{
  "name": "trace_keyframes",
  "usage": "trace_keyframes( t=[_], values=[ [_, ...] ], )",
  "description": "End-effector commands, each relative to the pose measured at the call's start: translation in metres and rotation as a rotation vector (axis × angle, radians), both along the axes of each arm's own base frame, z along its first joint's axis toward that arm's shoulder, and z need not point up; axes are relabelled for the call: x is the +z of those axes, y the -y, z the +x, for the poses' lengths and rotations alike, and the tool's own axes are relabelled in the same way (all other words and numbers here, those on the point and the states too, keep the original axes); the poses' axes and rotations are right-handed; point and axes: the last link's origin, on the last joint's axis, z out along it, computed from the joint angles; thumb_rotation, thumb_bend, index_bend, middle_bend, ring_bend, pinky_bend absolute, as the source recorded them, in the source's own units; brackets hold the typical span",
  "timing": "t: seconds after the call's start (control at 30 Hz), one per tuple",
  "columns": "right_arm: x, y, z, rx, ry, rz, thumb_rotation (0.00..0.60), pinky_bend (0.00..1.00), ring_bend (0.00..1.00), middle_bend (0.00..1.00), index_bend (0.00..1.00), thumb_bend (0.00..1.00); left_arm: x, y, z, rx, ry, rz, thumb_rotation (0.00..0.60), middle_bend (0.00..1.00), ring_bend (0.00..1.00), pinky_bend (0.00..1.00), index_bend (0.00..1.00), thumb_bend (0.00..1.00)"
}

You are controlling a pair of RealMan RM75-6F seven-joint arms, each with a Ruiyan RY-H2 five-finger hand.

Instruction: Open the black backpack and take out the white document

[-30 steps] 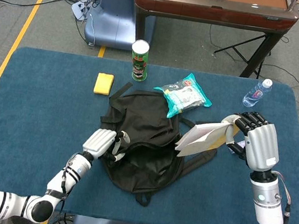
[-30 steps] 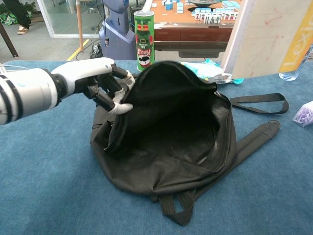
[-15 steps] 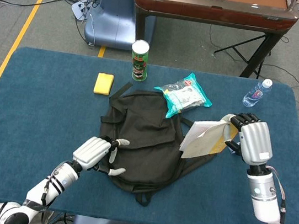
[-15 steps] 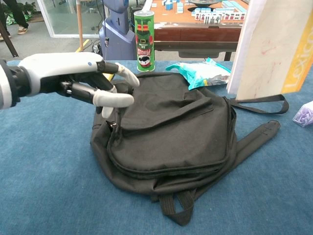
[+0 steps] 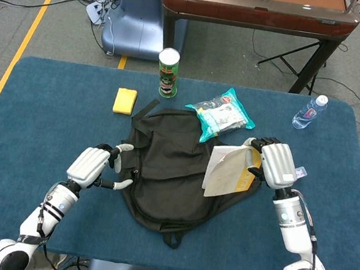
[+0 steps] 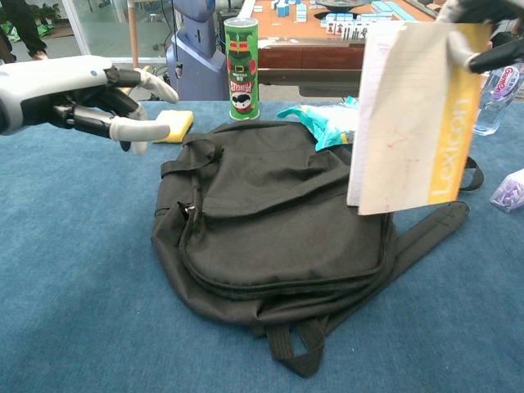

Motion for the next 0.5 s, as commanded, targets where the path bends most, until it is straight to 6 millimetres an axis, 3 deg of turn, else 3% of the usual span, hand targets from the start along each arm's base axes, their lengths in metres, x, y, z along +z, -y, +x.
trace_keyframes(
  t=[0.03, 0.2, 0.37, 0.43, 0.5],
  values=[
    [-0.018, 0.022, 0.013, -0.011, 0.021, 0.023, 0.600, 0.48, 0.51, 0.55, 0.80, 0.57, 0.003, -0.002, -0.004, 0.002, -0.008, 0.018, 0.292, 0.54, 0.48, 0.20, 0.20, 0.20],
    [-0.037, 0.044, 0.028, -0.019, 0.023, 0.055, 0.600, 0.45, 0.35, 0.40, 0.59, 0.50, 0.009, -0.008, -0.009, -0.017, -0.053, 0.082, 0.293, 0.54, 0.48, 0.20, 0.20, 0.20],
    [-0.047, 0.059, 0.039, -0.035, -0.022, 0.063, 0.600, 0.15, 0.04, 0.06, 0.10, 0.27, 0.015, -0.011, -0.016, -0.001, -0.058, 0.119, 0.293, 0.54, 0.48, 0.20, 0.20, 0.20],
    [-0.043, 0.059, 0.042, -0.026, -0.022, 0.044, 0.600, 0.09, 0.00, 0.01, 0.02, 0.24, 0.017, -0.012, -0.020, 0.008, -0.063, 0.126, 0.294, 0.53, 0.48, 0.20, 0.20, 0.20],
    [-0.037, 0.057, 0.041, -0.022, -0.024, 0.025, 0.600, 0.07, 0.00, 0.00, 0.00, 0.24, 0.020, -0.013, -0.023, 0.018, -0.065, 0.132, 0.296, 0.53, 0.48, 0.20, 0.20, 0.20]
  ],
)
